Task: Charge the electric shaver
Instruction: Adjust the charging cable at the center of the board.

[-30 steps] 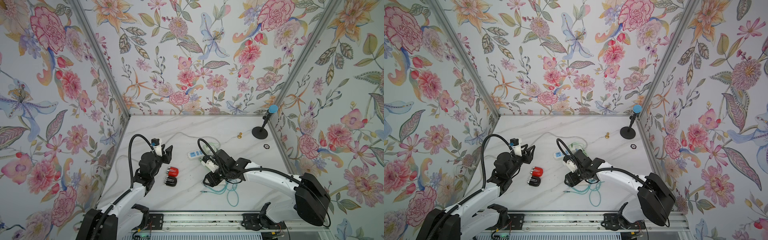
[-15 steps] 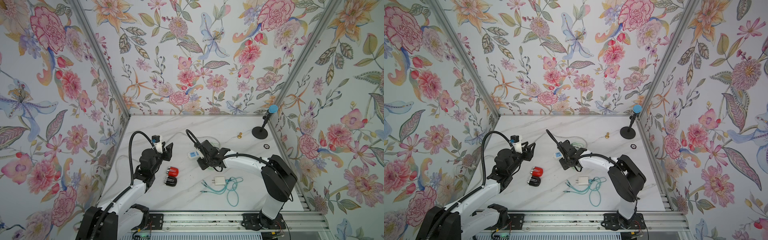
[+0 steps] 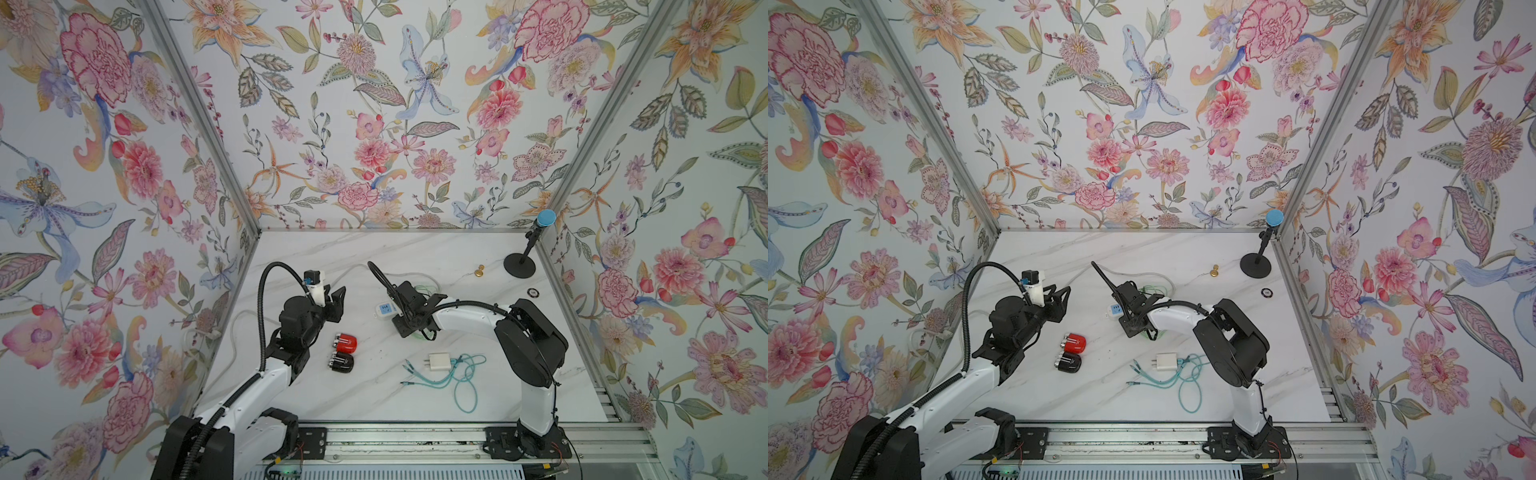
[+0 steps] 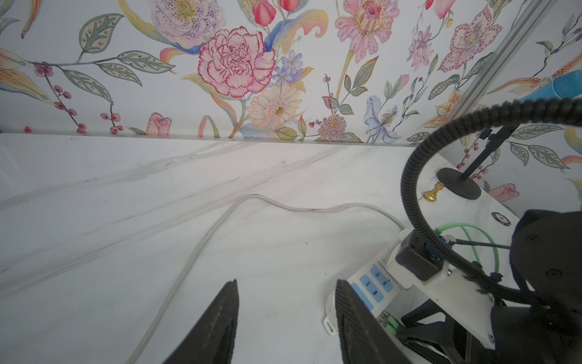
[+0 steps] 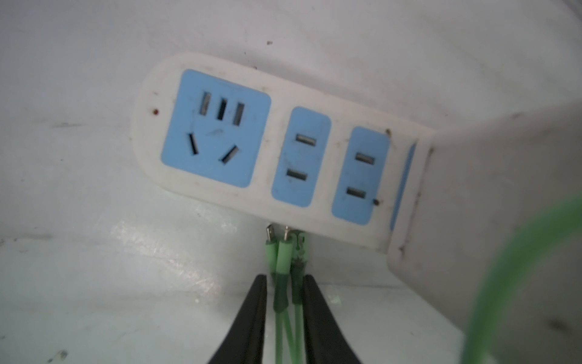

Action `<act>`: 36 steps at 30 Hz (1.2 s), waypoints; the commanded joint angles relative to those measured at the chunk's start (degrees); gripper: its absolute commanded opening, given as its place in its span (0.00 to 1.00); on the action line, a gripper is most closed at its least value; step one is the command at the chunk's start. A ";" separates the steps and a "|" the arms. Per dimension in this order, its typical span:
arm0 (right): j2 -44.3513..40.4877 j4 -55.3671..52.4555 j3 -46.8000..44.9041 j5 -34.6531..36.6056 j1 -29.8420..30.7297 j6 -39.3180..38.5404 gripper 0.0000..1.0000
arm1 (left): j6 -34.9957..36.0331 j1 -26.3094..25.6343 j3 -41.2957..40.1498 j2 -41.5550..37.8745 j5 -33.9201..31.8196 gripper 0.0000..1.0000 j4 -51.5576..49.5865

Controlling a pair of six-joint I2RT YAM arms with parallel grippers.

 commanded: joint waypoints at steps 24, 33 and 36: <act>-7.74 1.23 -7.08 -4.30 -1.79 0.17 0.11 | -0.43 0.52 -1.77 -2.02 -1.39 0.52 0.93; -13.64 1.41 -15.83 -11.00 -3.38 1.12 0.10 | -0.99 0.49 -2.67 -2.15 -0.69 0.52 2.00; -15.24 2.83 -18.51 -13.90 -4.68 1.31 0.10 | -0.97 0.43 -2.49 -2.06 -0.53 0.52 2.05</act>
